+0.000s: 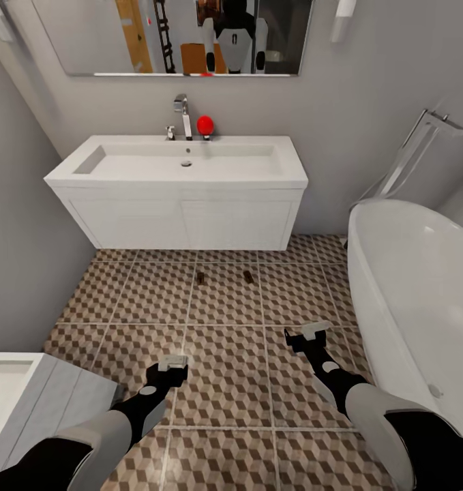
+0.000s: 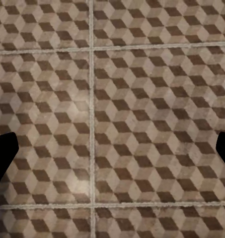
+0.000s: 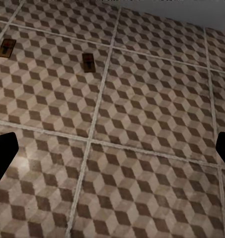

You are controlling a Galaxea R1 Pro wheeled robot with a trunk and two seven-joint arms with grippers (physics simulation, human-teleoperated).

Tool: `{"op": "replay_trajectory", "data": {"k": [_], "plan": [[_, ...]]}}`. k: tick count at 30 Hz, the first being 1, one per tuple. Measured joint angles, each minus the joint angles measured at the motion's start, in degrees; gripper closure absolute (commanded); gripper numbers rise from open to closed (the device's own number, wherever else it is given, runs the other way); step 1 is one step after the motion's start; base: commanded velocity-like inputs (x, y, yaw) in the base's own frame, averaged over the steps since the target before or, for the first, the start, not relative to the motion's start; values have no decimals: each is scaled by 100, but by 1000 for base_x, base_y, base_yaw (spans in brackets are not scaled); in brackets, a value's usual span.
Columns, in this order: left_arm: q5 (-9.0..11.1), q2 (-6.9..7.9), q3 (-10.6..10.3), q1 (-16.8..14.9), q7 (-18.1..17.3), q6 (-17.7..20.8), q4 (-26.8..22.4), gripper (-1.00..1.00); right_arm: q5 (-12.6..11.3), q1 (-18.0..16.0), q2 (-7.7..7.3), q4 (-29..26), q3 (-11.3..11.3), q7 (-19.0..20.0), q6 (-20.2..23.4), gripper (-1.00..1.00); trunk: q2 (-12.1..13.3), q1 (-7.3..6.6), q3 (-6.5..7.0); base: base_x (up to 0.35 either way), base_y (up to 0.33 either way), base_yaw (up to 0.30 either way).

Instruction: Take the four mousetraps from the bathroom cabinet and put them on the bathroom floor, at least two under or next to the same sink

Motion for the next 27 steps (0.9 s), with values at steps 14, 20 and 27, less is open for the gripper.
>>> {"op": "replay_trajectory", "data": {"k": [14,20,27], "plan": [[335,8,2,1,23,-963,328,-100,-2,0,1,-1,-3,0,7,-100,562,-308,252,0,0,0],[385,8,2,2,27,-1032,356,-100,-2,0,0,-1,-2,0,9,-100,803,-440,359,0,0,0],[402,19,2,0,28,-1048,362,-100,-2,0,4,-1,-1,0,10,-100,1084,-593,485,0,0,0]]}}
